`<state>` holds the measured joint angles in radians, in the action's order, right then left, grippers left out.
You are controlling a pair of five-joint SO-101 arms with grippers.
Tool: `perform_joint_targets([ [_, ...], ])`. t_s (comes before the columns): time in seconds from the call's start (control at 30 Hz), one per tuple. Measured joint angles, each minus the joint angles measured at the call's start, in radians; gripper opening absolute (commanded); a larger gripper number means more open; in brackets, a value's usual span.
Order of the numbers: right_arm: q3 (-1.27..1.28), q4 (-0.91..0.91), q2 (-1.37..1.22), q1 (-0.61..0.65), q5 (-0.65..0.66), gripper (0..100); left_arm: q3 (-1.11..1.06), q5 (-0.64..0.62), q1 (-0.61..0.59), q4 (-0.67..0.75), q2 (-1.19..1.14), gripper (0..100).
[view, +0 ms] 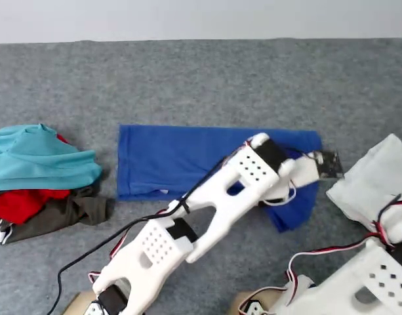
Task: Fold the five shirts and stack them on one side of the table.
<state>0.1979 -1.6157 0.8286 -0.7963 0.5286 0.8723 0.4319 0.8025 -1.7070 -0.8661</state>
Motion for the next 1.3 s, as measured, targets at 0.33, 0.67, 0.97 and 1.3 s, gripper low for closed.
perform_joint_targets([
  [0.33,0.000,0.000,0.000,0.000,0.000,1.0,0.261,0.005,-0.106,0.000,-0.199,1],
  [0.67,0.000,0.000,0.000,0.000,0.000,1.0,0.376,-0.041,-0.184,0.000,-0.269,18],
  [0.97,0.002,-0.014,0.000,0.000,0.000,1.0,0.379,-0.166,-0.264,0.040,-0.269,24],
  [1.3,0.002,-0.040,0.000,0.000,0.000,1.0,0.379,-0.166,-0.327,0.077,-0.269,24],
])
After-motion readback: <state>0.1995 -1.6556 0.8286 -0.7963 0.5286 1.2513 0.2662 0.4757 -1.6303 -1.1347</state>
